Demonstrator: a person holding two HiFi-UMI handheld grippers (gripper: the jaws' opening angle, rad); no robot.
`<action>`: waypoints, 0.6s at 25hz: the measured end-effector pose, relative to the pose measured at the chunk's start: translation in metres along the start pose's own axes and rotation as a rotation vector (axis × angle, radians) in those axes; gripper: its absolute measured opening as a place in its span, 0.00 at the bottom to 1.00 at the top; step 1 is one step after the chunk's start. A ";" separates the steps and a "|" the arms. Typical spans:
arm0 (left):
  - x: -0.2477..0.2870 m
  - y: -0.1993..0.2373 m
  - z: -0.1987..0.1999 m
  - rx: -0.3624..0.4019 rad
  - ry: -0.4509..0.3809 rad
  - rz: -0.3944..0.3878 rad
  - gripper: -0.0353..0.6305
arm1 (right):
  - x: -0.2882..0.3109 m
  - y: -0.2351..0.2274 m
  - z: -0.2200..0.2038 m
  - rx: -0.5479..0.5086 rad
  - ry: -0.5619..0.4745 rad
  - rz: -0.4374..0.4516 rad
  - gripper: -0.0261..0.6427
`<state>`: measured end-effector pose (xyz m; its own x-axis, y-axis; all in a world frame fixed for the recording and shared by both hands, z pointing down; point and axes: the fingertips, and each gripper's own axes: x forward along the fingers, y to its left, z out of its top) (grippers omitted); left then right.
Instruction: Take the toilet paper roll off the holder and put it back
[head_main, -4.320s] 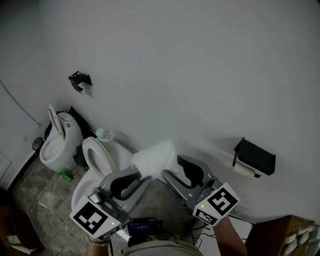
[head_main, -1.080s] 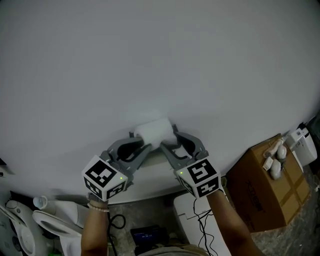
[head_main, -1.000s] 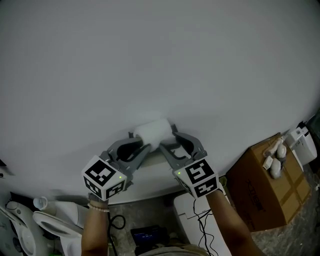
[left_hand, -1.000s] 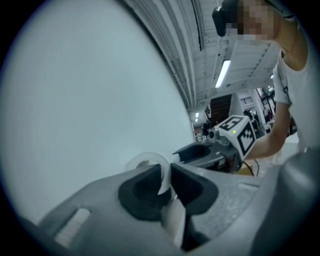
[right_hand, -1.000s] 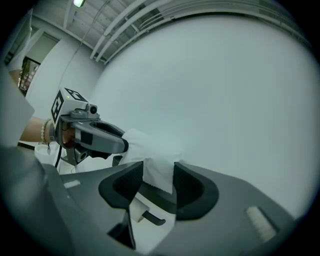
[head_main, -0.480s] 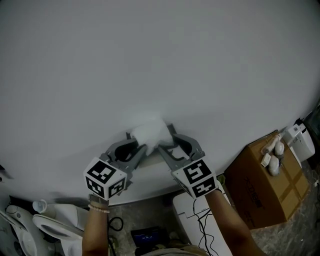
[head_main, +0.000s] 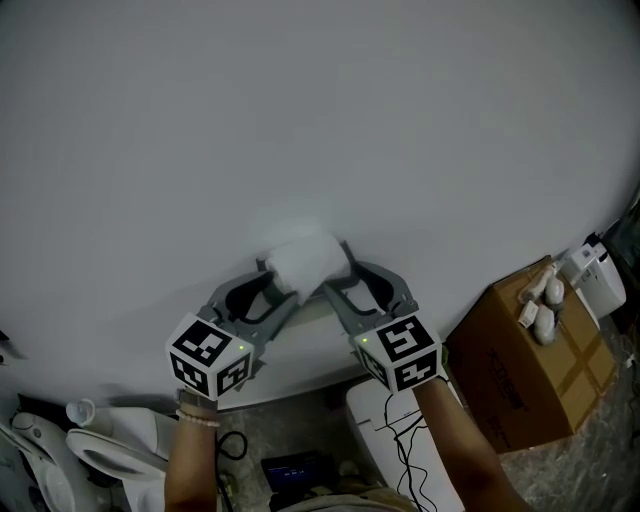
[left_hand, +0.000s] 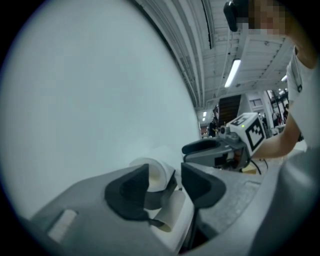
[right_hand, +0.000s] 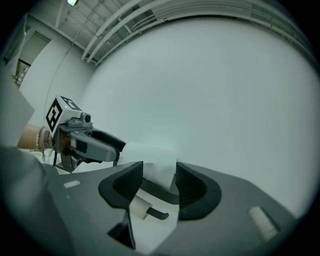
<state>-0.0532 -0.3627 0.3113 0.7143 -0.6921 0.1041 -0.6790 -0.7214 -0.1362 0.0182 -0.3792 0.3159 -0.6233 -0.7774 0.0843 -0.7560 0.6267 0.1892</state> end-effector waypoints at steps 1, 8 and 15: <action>-0.003 -0.001 0.002 0.002 -0.004 0.001 0.35 | -0.003 -0.002 0.002 0.009 -0.007 -0.010 0.33; -0.036 -0.014 0.028 0.005 -0.082 0.049 0.34 | -0.036 0.001 0.025 0.025 -0.073 -0.039 0.33; -0.056 -0.043 0.041 -0.010 -0.111 0.037 0.15 | -0.075 0.013 0.032 -0.045 -0.058 -0.118 0.24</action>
<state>-0.0569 -0.2913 0.2711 0.7028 -0.7113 -0.0109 -0.7065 -0.6961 -0.1279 0.0488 -0.3112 0.2809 -0.5420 -0.8404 0.0028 -0.8159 0.5270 0.2379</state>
